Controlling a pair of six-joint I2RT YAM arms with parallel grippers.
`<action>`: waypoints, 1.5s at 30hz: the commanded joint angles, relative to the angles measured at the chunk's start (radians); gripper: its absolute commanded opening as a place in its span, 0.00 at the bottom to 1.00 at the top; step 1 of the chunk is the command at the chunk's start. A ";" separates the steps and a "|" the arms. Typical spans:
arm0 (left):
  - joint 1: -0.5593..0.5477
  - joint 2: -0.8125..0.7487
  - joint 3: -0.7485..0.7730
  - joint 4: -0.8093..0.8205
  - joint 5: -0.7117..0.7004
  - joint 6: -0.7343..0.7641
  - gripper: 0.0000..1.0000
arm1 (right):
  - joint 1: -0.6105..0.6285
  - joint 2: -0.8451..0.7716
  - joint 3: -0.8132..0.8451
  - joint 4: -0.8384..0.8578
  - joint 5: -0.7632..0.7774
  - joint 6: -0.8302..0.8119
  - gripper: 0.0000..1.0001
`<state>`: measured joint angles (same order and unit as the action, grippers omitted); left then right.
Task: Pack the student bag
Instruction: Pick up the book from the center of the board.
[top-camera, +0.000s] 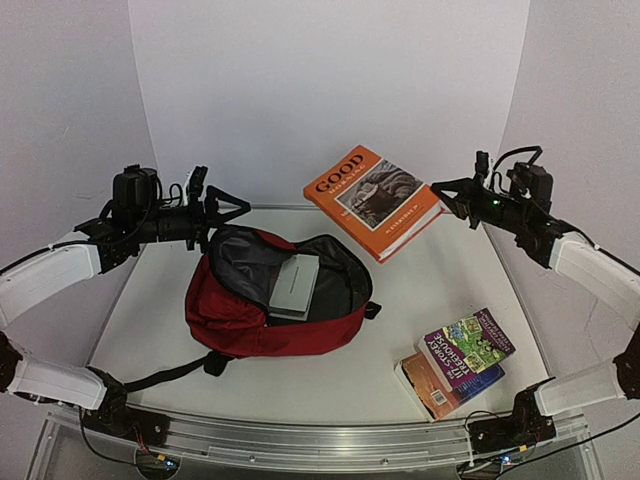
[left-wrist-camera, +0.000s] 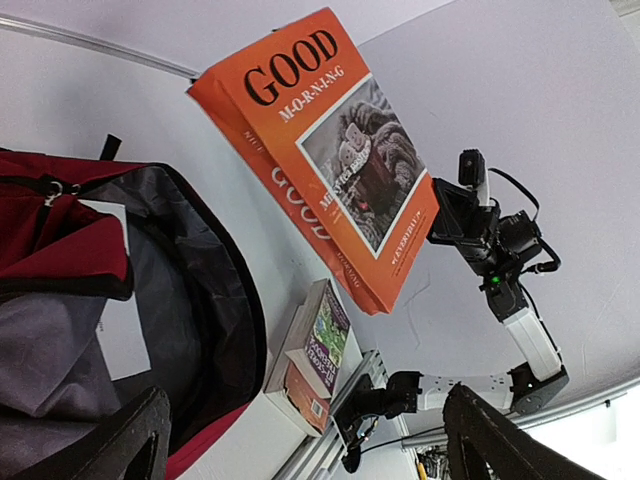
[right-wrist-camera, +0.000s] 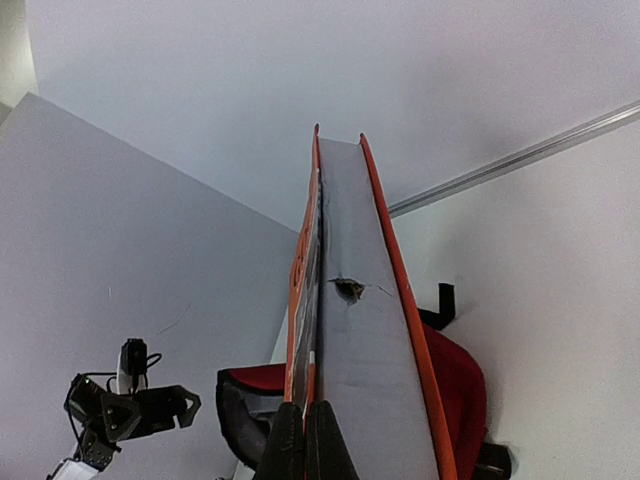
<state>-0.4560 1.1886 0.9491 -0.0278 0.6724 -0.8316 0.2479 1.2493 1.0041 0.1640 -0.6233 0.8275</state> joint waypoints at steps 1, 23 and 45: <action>-0.018 0.020 0.055 0.096 0.084 0.028 0.95 | 0.037 -0.001 0.079 0.048 -0.159 -0.002 0.00; -0.020 0.081 0.056 0.133 0.094 -0.008 0.96 | 0.087 0.003 0.104 0.168 -0.437 0.080 0.00; -0.020 0.123 0.091 0.300 0.282 -0.098 0.67 | 0.134 0.066 0.099 0.212 -0.505 0.072 0.00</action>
<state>-0.4732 1.3021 1.0130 0.1825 0.8830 -0.9072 0.3713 1.2945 1.0698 0.2949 -1.0976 0.8989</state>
